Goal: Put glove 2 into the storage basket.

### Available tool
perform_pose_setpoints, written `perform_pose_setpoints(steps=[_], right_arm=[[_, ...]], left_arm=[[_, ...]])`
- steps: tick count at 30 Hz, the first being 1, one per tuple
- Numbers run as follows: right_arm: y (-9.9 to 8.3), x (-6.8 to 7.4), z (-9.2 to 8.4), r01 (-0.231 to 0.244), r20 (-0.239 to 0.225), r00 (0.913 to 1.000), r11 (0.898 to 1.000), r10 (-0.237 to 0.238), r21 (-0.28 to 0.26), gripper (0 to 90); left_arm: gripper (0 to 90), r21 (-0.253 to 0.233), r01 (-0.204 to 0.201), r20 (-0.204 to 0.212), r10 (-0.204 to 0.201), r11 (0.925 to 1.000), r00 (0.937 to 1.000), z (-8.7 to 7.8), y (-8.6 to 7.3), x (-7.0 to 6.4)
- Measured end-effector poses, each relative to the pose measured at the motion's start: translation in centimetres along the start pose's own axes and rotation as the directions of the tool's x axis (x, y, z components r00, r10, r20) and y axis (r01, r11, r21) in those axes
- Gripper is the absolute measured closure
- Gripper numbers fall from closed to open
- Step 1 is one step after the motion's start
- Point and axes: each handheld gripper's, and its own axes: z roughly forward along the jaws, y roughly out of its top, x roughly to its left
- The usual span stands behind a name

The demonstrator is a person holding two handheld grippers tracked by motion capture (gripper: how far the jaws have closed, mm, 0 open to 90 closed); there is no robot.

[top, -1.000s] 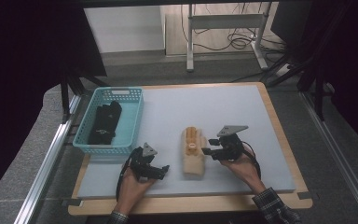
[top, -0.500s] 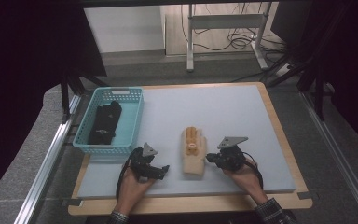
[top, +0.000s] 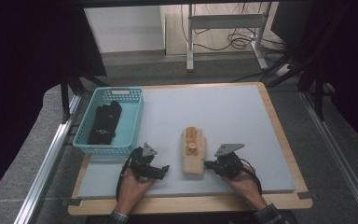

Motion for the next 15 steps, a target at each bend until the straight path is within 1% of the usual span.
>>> perform_pose_setpoints(steps=[2, 4, 6, 10, 13, 14, 15], right_arm=[[-0.1, 0.1, 0.3, 0.002, -0.001, 1.0, 1.0, -0.002, 0.007, 88.2], [-0.1, 0.1, 0.5, -0.003, -0.006, 1.0, 1.0, 0.003, 0.0, 88.1], [0.1, 0.1, 0.6, -0.008, -0.005, 1.0, 1.0, 0.008, 0.001, 88.1], [0.5, 0.4, 1.1, 0.003, -0.005, 1.0, 1.0, -0.003, 0.004, 88.1], [0.8, 0.6, 1.5, 0.0, -0.007, 1.0, 1.0, 0.0, 0.003, 88.1], [1.0, 0.7, 1.7, 0.004, -0.01, 0.9999, 1.0, -0.004, 0.002, 88.1], [1.1, 0.8, 1.8, 0.009, -0.011, 0.9999, 1.0, -0.009, 0.001, 88.1]], left_arm=[[2.8, 0.0, 0.0, 0.0, 0.0, 1.0, 1.0, 0.0, 0.0, 0.0], [2.8, 0.004, -0.004, 0.0, 0.004, 1.0, 1.0, 0.0, 0.0, 0.0], [2.8, 0.003, -0.003, 0.0, 0.003, 1.0, 1.0, 0.0, 0.0, 0.0], [3.0, 0.0, 0.0, 0.003, 0.0, 1.0, 1.0, 0.0, 0.0, 0.1], [3.1, 0.0, 0.005, 0.013, -0.005, 1.0, 0.9999, -0.1, 0.0, 0.2], [3.1, 0.002, 0.003, 0.014, -0.003, 1.0, 0.9999, -0.2, 0.0, 0.2], [3.1, 0.009, -0.008, 0.013, 0.008, 0.9999, 0.9999, -0.2, -0.1, 0.2]])
